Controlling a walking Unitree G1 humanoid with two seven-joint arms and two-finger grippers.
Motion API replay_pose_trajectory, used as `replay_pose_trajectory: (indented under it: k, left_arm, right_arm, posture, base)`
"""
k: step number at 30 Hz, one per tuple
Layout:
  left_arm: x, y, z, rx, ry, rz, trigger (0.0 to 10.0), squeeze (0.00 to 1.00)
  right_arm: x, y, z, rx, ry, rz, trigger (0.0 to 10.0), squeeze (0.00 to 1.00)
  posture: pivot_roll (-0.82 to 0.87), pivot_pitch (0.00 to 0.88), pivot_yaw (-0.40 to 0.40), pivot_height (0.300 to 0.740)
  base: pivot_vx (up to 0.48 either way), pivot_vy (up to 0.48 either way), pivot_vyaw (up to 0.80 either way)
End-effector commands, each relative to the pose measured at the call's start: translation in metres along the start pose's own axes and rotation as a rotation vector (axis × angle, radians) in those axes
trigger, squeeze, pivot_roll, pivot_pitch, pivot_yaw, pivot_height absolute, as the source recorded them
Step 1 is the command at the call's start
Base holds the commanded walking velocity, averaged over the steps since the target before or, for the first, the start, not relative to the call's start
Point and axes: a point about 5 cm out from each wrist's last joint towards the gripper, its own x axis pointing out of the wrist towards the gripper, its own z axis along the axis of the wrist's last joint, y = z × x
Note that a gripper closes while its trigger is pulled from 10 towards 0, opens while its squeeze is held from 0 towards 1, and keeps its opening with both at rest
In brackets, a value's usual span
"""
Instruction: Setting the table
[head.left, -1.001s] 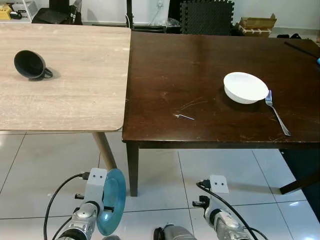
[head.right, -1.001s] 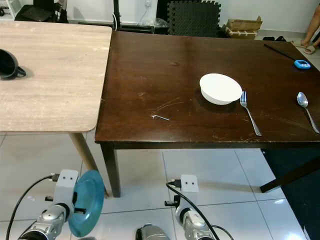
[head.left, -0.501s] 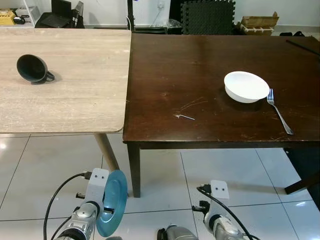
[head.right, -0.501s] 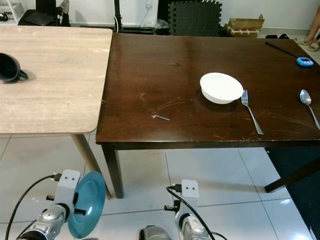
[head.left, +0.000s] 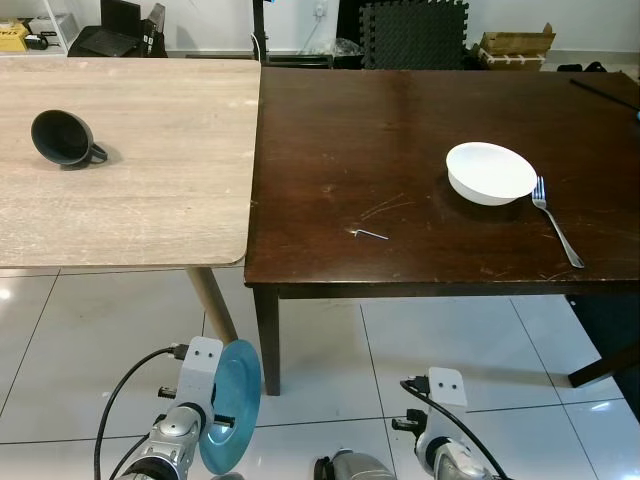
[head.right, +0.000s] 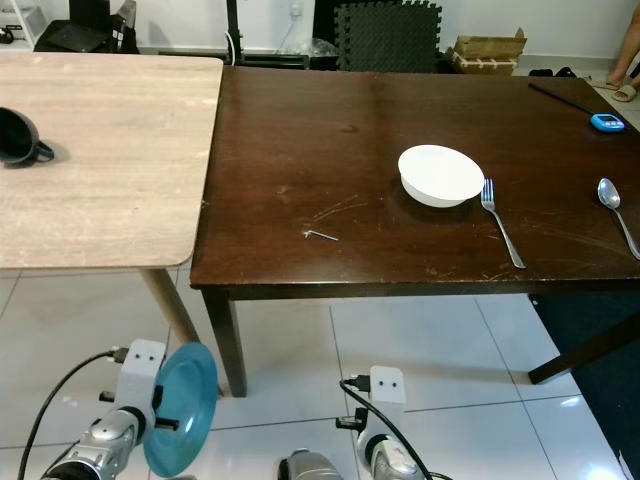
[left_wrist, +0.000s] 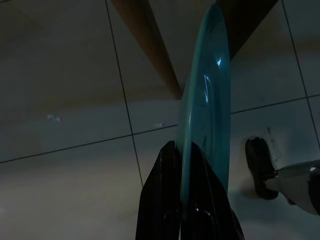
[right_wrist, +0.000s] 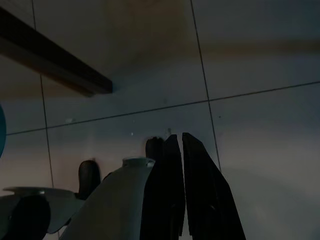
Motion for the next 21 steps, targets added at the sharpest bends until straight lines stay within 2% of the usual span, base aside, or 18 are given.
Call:
replay_pose_trajectory:
  k: [1,11,17,21]
  left_arm:
    - [-0.001,0.000,-0.005,0.005,0.028,0.001,10.0,0.00]
    - [0.000,0.002,-0.001,0.001,0.017,0.009,10.0,0.00]
    - [-0.003,0.009,-0.010,-0.011,0.036,0.033,10.0,0.00]
    - [-0.003,0.010,-0.011,-0.019,0.040,0.039,10.0,0.00]
  right_arm:
    - [0.000,-0.001,0.000,-0.004,0.006,0.001,10.0,0.00]
    - [0.000,0.001,-0.001,-0.005,0.011,0.007,10.0,0.00]
    - [0.002,0.009,0.000,-0.011,0.009,0.032,10.0,0.00]
    - [0.003,0.008,0.003,-0.008,0.005,0.032,10.0,0.00]
  posture:
    - [0.03,0.039,0.025,0.740]
    - [0.06,0.033,0.006,0.740]
    - [0.06,0.035,0.005,0.740]
    - [0.06,0.033,0.001,0.740]
  base:
    - [0.000,0.000,0.00]
    - [0.000,0.000,0.00]
    - [0.000,0.000,0.00]
    - [0.000,0.000,0.00]
